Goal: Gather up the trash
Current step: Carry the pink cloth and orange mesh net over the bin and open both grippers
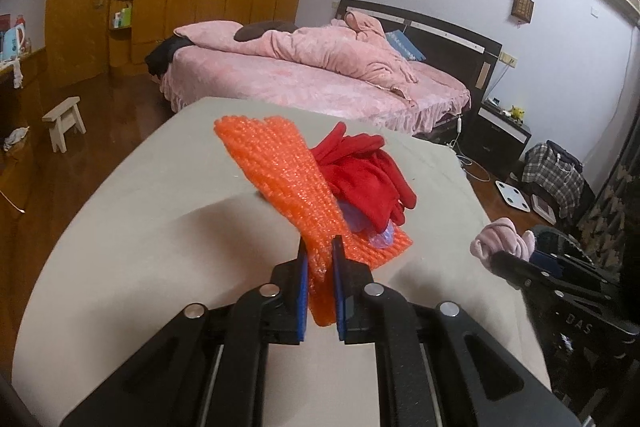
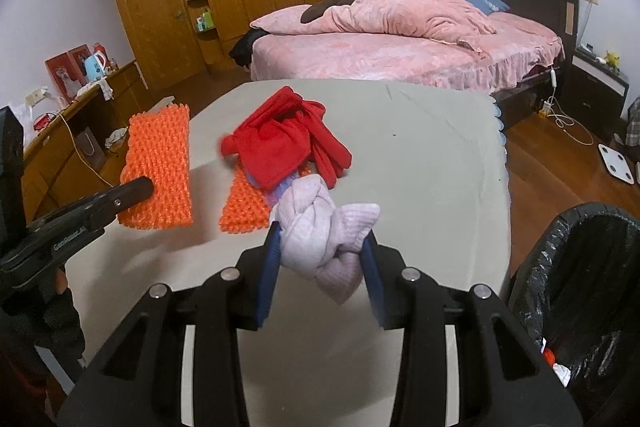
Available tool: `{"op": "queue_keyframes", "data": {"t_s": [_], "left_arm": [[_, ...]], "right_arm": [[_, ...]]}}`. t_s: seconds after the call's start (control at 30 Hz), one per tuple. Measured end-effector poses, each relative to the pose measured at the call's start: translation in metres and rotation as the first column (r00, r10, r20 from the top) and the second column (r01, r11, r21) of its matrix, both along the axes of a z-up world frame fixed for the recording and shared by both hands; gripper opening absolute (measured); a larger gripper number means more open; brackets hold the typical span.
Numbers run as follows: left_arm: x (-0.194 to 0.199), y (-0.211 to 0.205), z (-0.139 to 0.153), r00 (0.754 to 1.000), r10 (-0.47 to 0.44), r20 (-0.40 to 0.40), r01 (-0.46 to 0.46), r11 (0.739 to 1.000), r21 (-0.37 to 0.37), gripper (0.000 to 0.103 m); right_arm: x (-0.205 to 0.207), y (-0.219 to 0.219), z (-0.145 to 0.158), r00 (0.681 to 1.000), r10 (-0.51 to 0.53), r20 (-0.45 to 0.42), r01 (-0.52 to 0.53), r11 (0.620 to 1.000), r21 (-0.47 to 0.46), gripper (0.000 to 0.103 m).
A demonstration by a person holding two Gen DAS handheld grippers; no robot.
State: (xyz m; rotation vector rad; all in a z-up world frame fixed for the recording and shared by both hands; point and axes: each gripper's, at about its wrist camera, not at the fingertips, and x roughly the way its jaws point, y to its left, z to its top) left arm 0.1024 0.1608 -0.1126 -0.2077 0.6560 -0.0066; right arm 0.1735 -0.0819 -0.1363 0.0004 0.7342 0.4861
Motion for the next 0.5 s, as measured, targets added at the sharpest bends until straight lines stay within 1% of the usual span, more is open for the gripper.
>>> {"op": "queue_keyframes", "data": {"t_s": [0.23,0.5], "left_arm": [[-0.016,-0.012,0.014,0.999,-0.024,0.024,0.024,1.000,0.013,0.011],[-0.020,-0.041,0.032,0.995,-0.085,0.060,0.085,0.996,0.011,0.010]], "right_arm": [[-0.012,-0.006,0.012,1.000,-0.002,0.022,0.001,1.000,0.010,0.037],[-0.029,-0.026,0.040,0.997,-0.027,0.078,0.024,0.999,0.041,0.037]]}}
